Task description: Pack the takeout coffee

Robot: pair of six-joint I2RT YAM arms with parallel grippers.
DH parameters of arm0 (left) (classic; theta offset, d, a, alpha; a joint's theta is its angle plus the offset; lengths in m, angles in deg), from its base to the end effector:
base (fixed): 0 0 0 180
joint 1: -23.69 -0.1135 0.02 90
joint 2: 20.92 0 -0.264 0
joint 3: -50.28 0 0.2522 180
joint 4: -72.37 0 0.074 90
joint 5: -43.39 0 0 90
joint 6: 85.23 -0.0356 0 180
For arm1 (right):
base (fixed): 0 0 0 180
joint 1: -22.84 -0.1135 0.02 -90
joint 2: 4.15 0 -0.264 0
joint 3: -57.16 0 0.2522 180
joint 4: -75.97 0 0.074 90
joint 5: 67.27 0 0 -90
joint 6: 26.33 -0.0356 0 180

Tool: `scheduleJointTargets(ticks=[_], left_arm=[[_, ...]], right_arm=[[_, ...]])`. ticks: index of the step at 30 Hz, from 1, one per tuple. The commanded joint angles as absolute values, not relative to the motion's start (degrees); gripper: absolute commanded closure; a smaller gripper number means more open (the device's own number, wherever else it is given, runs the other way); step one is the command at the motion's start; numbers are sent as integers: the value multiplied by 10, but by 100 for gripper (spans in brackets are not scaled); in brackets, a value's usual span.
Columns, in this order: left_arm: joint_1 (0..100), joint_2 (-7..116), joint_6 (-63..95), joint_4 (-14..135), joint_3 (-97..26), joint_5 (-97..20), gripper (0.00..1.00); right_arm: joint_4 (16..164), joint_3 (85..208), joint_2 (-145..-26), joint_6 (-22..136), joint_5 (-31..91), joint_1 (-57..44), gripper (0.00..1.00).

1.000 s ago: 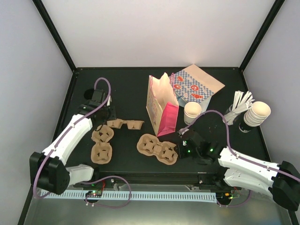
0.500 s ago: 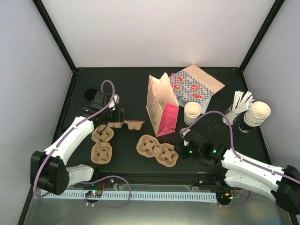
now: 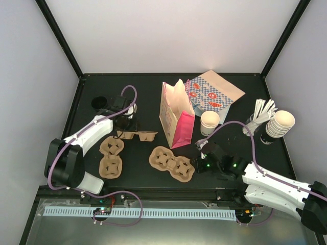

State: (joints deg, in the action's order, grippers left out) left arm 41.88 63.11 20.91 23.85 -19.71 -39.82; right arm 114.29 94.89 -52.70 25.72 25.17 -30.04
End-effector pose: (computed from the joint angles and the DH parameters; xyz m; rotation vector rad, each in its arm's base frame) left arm 0.2719 -0.0938 0.2178 0.0873 2.6963 -0.3473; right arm 0.0981 0.1322 0.1812 -0.3550 2.5520 0.7221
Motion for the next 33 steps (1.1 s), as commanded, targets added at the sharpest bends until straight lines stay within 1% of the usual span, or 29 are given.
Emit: scheduleJointTargets(ticks=[1,8,16,19,21,26,29,33], left_arm=[[428,618,204,219,-188,-418,55],[453,558,224,217,-130,-408,55],[480,553,253,216,-96,-418,55],[483,561,253,216,-102,-444,49],[485,579,252,205,-119,-473,43],[505,625,247,191,-162,-515,33],[520,644,245,183,-182,-540,31],[535,679,247,160,-210,-589,31]], right_arm=[[1153,950,-516,264,235,-298,76],[1165,958,-518,276,228,-298,74],[1168,962,-513,275,227,-298,72],[1168,958,-506,273,227,-298,72],[1168,956,-503,273,227,-298,71],[1172,958,-500,274,225,-298,71],[1174,959,-500,275,225,-298,71],[1173,958,-498,273,225,-298,71]])
